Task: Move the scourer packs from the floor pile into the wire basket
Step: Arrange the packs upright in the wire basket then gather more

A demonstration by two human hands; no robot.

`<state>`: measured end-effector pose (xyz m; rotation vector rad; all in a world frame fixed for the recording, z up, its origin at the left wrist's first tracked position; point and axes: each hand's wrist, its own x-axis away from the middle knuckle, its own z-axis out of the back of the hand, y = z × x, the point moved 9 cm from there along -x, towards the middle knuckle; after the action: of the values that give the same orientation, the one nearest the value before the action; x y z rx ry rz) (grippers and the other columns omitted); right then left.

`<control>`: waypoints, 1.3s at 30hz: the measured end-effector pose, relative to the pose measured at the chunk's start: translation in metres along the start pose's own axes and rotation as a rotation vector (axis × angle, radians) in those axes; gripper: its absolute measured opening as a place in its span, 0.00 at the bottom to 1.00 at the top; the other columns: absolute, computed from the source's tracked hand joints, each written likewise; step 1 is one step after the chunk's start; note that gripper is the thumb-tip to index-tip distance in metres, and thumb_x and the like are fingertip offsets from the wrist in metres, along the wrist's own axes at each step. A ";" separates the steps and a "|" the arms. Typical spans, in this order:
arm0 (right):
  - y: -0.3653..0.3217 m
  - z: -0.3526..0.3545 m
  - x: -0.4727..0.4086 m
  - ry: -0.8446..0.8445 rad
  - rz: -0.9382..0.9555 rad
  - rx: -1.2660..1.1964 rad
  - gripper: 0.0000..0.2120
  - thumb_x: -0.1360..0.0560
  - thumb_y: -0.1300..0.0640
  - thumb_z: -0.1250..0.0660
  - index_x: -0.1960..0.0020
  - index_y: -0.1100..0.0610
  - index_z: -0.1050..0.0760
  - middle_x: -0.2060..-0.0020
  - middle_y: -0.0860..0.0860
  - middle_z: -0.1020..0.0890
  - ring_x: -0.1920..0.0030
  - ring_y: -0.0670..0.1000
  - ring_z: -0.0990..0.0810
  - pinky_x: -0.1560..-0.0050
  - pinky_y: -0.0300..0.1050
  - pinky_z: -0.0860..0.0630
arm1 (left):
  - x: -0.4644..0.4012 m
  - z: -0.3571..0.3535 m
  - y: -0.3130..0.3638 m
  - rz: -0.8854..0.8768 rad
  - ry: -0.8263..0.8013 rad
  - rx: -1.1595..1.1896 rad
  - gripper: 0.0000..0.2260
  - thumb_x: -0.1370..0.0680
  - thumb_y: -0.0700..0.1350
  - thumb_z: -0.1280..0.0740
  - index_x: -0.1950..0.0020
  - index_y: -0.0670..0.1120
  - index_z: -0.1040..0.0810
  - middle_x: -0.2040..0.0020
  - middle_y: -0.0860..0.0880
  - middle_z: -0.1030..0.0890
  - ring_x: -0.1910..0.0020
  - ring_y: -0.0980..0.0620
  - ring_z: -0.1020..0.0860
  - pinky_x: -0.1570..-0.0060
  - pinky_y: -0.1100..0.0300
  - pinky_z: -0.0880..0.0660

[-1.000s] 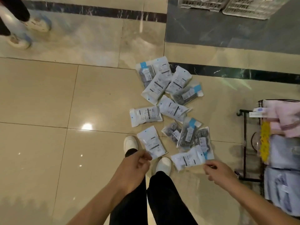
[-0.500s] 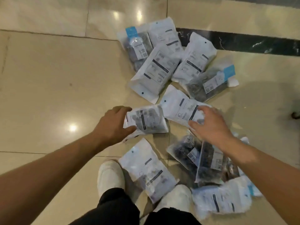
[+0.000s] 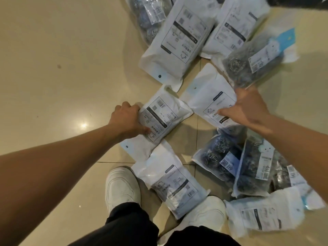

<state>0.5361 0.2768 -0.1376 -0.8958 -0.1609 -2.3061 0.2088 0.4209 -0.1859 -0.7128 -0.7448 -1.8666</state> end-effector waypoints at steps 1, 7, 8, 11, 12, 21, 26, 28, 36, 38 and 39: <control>-0.001 0.003 0.008 -0.016 0.005 -0.038 0.37 0.33 0.44 0.17 0.29 0.55 0.25 0.33 0.62 0.28 0.38 0.63 0.21 0.32 0.56 0.23 | 0.006 0.000 -0.004 0.029 -0.025 0.093 0.31 0.32 0.59 0.19 0.33 0.50 0.23 0.42 0.46 0.27 0.43 0.44 0.25 0.46 0.50 0.22; -0.012 0.046 0.081 -0.015 -0.002 -0.168 0.31 0.28 0.51 0.20 0.32 0.57 0.30 0.45 0.55 0.20 0.43 0.61 0.19 0.45 0.54 0.21 | 0.083 0.040 -0.009 0.107 -0.058 0.408 0.13 0.24 0.48 0.26 0.52 0.50 0.30 0.47 0.46 0.19 0.49 0.43 0.17 0.50 0.42 0.16; -0.014 0.058 0.099 -0.008 -0.013 -0.211 0.31 0.28 0.52 0.20 0.31 0.56 0.31 0.45 0.54 0.20 0.43 0.60 0.19 0.45 0.53 0.22 | 0.101 0.051 -0.010 0.137 -0.052 0.475 0.13 0.24 0.47 0.26 0.49 0.49 0.30 0.47 0.45 0.19 0.49 0.43 0.17 0.50 0.43 0.16; -0.025 0.096 0.164 -0.027 -0.040 -0.425 0.35 0.31 0.51 0.18 0.29 0.49 0.29 0.45 0.46 0.19 0.45 0.52 0.20 0.44 0.47 0.26 | 0.167 0.094 -0.007 0.229 -0.056 0.794 0.23 0.24 0.43 0.23 0.36 0.45 0.31 0.43 0.44 0.17 0.49 0.45 0.16 0.49 0.47 0.16; -0.029 0.110 0.188 -0.045 -0.037 -0.507 0.35 0.32 0.50 0.17 0.29 0.47 0.28 0.44 0.44 0.17 0.44 0.51 0.19 0.43 0.46 0.24 | 0.194 0.111 -0.001 0.222 -0.073 0.895 0.25 0.25 0.42 0.22 0.33 0.44 0.31 0.42 0.45 0.16 0.48 0.45 0.15 0.46 0.47 0.16; -0.062 0.295 0.436 -0.097 -0.168 -1.089 0.18 0.27 0.63 0.20 0.38 0.55 0.16 0.45 0.52 0.11 0.46 0.54 0.13 0.42 0.52 0.17 | 0.486 0.327 0.080 0.013 -0.122 1.159 0.20 0.24 0.38 0.24 0.33 0.49 0.20 0.42 0.50 0.12 0.44 0.47 0.13 0.43 0.48 0.18; -0.076 0.358 0.541 -0.187 -0.137 -1.270 0.22 0.28 0.63 0.20 0.36 0.55 0.18 0.47 0.54 0.10 0.48 0.59 0.11 0.40 0.61 0.17 | 0.610 0.395 0.100 -0.032 -0.020 1.181 0.20 0.25 0.41 0.23 0.34 0.52 0.21 0.43 0.52 0.12 0.45 0.50 0.13 0.43 0.50 0.18; -0.077 0.377 0.568 -0.195 -0.088 -1.287 0.22 0.29 0.63 0.20 0.37 0.55 0.18 0.48 0.54 0.10 0.48 0.59 0.11 0.40 0.63 0.17 | 0.646 0.406 0.105 -0.059 0.012 1.178 0.20 0.25 0.42 0.24 0.34 0.52 0.22 0.42 0.53 0.12 0.45 0.52 0.13 0.44 0.52 0.18; -0.060 0.416 0.635 -0.080 -0.052 -1.360 0.17 0.29 0.63 0.20 0.42 0.53 0.16 0.52 0.53 0.10 0.50 0.59 0.10 0.41 0.63 0.17 | 0.702 0.436 0.135 -0.235 -0.025 1.126 0.23 0.26 0.42 0.25 0.31 0.48 0.24 0.39 0.47 0.13 0.41 0.46 0.14 0.39 0.47 0.19; -0.054 0.419 0.653 -0.039 -0.078 -1.414 0.17 0.28 0.64 0.20 0.42 0.54 0.16 0.52 0.53 0.10 0.51 0.59 0.10 0.42 0.61 0.16 | 0.704 0.442 0.148 -0.275 -0.073 1.066 0.23 0.27 0.44 0.25 0.32 0.49 0.24 0.40 0.49 0.13 0.43 0.48 0.14 0.42 0.50 0.18; -0.049 0.417 0.663 -0.019 -0.093 -1.437 0.16 0.28 0.64 0.21 0.42 0.54 0.16 0.52 0.53 0.10 0.50 0.59 0.10 0.42 0.60 0.16 | 0.703 0.443 0.154 -0.306 -0.109 1.024 0.22 0.26 0.44 0.26 0.33 0.48 0.24 0.41 0.49 0.13 0.43 0.48 0.14 0.43 0.51 0.18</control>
<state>0.3722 0.1014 0.6095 -1.5128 1.6382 -2.2654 0.1643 0.3054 0.6495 -0.0272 -1.7557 -1.4084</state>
